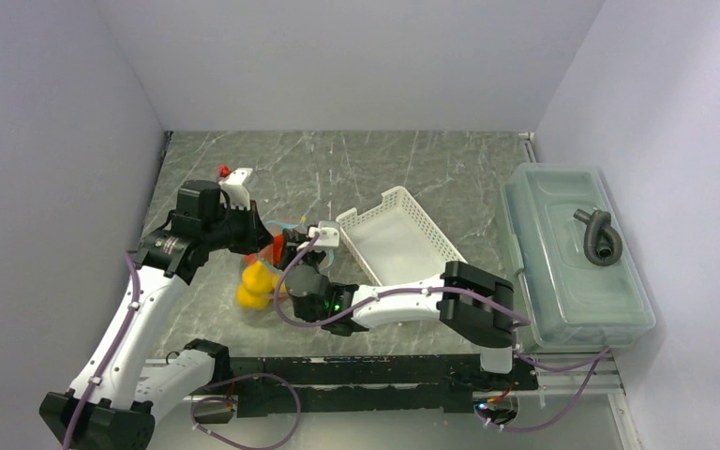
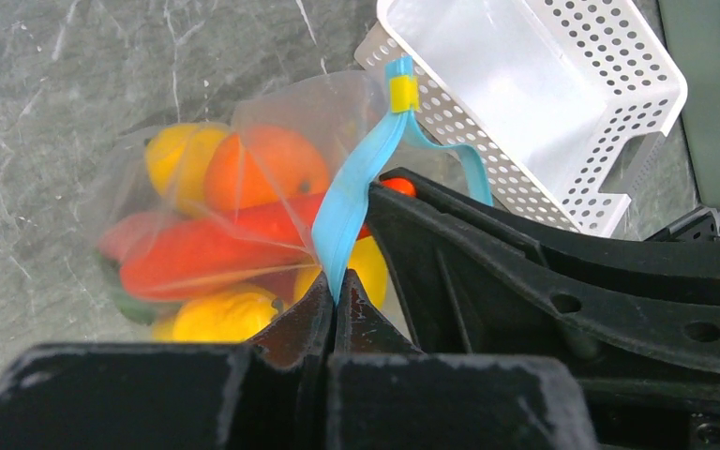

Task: Place the food in the zip-top bag and seal the zipper
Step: Place the fake vegetable in the zipper food storage bag.

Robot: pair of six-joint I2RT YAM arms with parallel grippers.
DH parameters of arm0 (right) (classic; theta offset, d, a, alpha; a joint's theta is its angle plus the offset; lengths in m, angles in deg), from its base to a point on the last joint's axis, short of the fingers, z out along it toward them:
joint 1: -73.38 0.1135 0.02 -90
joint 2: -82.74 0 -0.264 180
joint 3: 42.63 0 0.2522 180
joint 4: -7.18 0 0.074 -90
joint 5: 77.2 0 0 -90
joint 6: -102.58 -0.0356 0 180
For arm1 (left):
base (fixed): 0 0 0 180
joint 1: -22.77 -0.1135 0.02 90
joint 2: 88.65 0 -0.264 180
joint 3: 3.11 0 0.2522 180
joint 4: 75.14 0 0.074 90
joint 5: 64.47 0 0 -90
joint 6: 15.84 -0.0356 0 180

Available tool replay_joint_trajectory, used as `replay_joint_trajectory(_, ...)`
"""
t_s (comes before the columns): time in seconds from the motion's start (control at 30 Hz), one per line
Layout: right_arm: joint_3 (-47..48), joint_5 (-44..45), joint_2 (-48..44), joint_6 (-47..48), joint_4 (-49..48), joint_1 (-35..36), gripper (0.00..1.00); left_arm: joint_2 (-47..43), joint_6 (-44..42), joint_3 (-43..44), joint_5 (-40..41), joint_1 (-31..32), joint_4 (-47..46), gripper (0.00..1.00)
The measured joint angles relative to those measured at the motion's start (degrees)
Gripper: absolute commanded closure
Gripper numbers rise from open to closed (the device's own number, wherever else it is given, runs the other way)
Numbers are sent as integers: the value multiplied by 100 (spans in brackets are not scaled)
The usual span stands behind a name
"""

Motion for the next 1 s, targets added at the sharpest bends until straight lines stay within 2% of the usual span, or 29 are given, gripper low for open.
replay_joint_trajectory(0.33,232,-769,173,-798,531,-28,100,15,-4,-61,-33,-42,57,100)
replay_joint_trajectory(1.0,-422,-1563,-483,-1008,892,74,100,-61,13,-61,-57,-39,131,100)
